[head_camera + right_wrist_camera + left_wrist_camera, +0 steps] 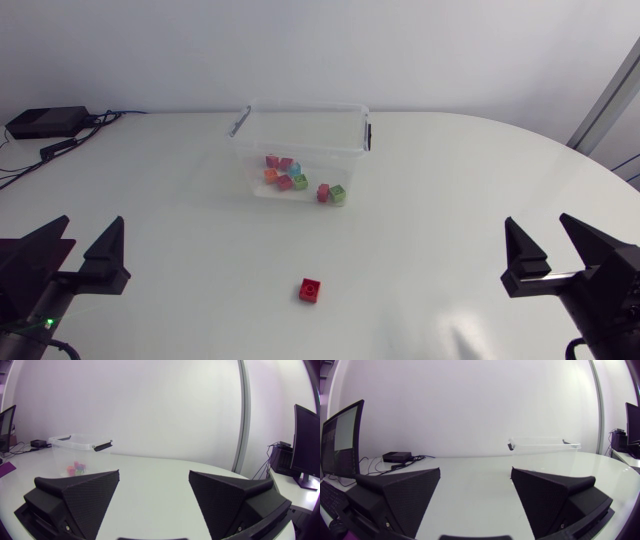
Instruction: Place the duplo bricks in the container
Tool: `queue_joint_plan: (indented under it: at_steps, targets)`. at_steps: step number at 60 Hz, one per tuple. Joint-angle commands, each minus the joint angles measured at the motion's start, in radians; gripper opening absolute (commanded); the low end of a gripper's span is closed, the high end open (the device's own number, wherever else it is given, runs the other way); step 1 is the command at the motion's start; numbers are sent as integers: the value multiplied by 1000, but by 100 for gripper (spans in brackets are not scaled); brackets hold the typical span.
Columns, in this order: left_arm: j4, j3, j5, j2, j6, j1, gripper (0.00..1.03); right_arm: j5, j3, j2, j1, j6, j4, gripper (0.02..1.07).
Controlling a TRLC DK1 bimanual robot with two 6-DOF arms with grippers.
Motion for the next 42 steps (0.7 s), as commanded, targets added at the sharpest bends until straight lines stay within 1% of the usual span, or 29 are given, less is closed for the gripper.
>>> queue_joint_plan:
  at_steps: [1, 30, 34, 42]
  targets:
    - [0, -15, 3, -12, 0, 3, 99, -2, -29, -6, -5, -12, -7, 102]
    - [0, -15, 3, -12, -8, 1, 99, -2, -29, -6, -4, -12, -7, 102]
    - [-20, -14, 3, -12, -3, -5, 99, -2, -29, -6, -4, -12, -7, 102]
    - [-17, -14, 3, -12, -3, 0, 99, -2, -29, -6, -4, -12, -7, 102]
